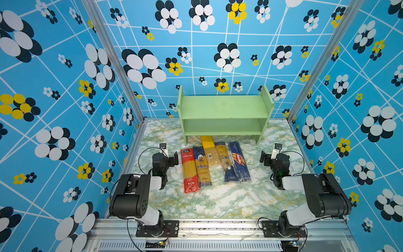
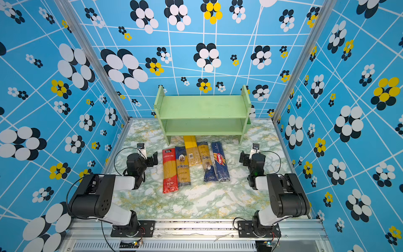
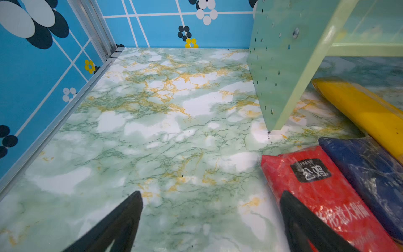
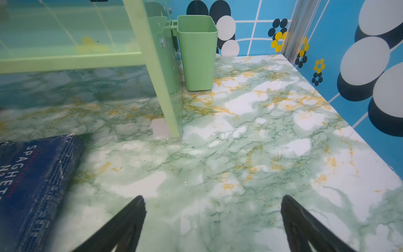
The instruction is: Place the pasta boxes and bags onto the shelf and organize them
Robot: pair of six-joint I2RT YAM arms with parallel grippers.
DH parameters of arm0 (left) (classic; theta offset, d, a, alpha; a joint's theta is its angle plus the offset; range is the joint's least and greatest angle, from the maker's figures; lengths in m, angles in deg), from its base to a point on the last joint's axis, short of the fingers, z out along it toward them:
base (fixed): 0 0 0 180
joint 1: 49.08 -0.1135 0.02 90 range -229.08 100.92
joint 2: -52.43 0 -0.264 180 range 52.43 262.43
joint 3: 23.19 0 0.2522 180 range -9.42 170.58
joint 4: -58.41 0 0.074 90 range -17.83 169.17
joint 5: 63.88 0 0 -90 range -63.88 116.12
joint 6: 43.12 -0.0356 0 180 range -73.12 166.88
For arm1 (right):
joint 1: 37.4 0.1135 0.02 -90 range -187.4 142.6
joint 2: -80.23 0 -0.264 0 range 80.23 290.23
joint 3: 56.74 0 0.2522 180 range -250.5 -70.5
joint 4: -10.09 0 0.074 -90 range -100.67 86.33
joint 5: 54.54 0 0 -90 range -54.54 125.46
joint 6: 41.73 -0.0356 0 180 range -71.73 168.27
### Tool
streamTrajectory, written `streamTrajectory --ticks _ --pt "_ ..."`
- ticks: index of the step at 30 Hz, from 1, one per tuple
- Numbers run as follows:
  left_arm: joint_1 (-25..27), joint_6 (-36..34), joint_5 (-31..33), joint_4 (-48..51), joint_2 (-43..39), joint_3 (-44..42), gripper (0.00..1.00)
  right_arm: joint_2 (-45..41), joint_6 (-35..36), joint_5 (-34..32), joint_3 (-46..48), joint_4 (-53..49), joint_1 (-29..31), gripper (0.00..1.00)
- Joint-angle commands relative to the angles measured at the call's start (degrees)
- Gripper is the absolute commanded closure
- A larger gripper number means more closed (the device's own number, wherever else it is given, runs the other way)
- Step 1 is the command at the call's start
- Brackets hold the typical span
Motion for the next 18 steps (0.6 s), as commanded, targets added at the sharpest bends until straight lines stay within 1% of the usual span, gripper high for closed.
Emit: streamTrajectory --ticks 1,18 --pt "0.26 -0.93 -0.59 -1.21 0.72 1.27 0.01 0.79 0.51 -0.65 -1.22 0.97 -0.11 0.01" --pt "0.44 -1.07 -0.11 -1.57 0.63 1.03 0.01 0.70 0.67 -0.82 -0.92 1.35 -0.11 0.01"
